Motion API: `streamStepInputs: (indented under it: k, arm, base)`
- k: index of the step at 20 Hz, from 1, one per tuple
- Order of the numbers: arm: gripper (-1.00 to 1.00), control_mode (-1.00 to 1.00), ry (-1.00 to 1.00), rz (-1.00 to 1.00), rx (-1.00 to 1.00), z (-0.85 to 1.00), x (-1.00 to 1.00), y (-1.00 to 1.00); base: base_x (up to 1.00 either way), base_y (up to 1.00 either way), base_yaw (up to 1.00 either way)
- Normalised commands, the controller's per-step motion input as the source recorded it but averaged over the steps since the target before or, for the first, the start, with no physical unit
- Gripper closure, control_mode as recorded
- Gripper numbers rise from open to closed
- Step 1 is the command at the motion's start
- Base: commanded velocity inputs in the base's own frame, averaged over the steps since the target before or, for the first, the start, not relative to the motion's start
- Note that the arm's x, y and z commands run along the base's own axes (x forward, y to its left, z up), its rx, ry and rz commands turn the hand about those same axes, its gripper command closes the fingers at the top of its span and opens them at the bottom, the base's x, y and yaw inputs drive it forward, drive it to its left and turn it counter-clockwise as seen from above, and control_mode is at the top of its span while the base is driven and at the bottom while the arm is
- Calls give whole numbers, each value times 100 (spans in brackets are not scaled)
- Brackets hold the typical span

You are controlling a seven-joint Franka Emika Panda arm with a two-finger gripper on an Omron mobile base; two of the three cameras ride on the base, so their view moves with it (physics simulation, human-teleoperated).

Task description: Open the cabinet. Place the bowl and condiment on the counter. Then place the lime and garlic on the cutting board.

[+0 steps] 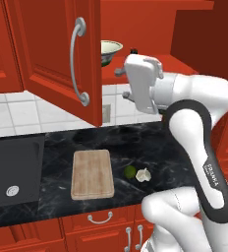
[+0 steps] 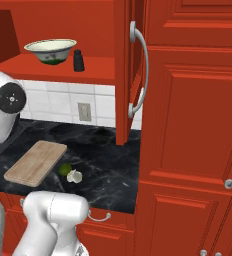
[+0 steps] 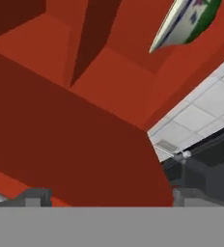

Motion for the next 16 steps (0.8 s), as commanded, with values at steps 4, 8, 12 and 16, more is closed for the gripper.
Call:
streamStepInputs:
  k: [4,8,12,16]
  arm:
    - [-100,-100,28,26,-4,-15,1,100]
    - [-100,-100,15,40,-9,0,-30,100]
    - [-100,-100,6,46,-20,-8,-48,100]
    - [-100,-100,5,33,-23,-45,5,100]
  base:
    - [0,0,0]
    - [0,0,0]
    - [0,0,0]
    - [0,0,0]
